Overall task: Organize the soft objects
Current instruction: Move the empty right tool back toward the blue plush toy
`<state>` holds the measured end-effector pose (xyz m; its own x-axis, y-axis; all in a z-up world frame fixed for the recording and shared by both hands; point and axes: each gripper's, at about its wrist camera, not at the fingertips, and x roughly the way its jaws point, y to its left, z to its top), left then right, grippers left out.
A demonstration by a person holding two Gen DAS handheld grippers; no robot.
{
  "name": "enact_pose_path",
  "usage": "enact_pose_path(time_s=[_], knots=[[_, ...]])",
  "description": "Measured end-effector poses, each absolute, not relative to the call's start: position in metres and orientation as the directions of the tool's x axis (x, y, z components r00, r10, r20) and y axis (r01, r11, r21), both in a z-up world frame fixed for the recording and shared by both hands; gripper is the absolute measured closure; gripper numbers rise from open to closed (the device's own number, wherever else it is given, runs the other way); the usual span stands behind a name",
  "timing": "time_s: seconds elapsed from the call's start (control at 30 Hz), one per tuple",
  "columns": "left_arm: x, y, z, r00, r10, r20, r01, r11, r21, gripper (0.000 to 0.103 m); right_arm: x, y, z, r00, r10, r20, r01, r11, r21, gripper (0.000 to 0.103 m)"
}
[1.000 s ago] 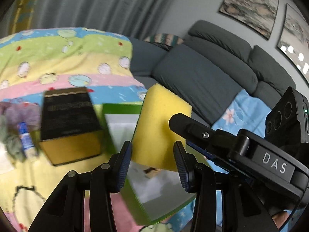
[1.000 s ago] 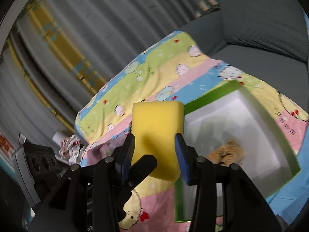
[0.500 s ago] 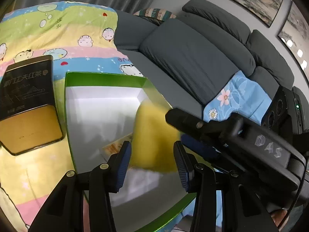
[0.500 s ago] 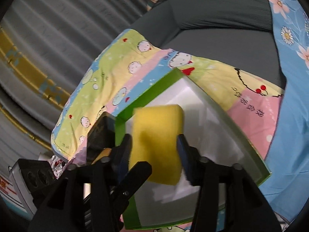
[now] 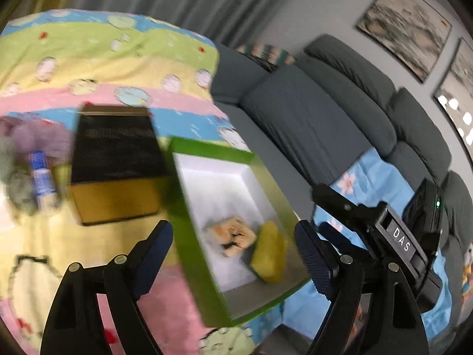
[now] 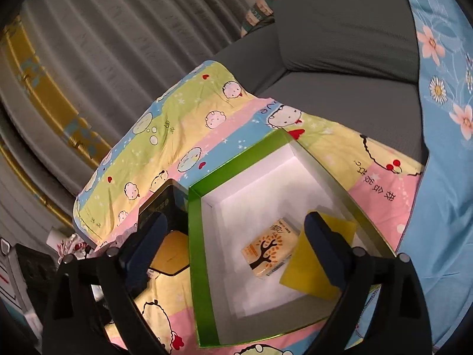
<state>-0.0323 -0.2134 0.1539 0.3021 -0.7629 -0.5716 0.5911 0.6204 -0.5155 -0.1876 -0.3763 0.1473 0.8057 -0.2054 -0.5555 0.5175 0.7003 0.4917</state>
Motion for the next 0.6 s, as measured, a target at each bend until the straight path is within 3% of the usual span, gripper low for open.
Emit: enact_pose_path(time_s=[0.23,0.43,0.6], knots=[[-0.031,-0.137,0.176,0.463,-0.659,-0.592,0.528,0.742,-0.414,0.015,-0.178,-0.353,0.156,0.800,-0.218,-0.559,0.506,0.747,0.432,0.001],[-0.036,-0.076,0.162,0.561,-0.556,-0.614,0.474,0.823,-0.313,0.015,-0.167,-0.326,0.163,0.794,-0.221,-0.566,0.487,0.788,0.376,0.001],[-0.019,-0.029,0.129,0.647,-0.357,-0.673,0.285,0.933,-0.221,0.015,-0.153,-0.299,0.166,0.771,-0.251,-0.586,0.487,0.824,0.288,0.001]])
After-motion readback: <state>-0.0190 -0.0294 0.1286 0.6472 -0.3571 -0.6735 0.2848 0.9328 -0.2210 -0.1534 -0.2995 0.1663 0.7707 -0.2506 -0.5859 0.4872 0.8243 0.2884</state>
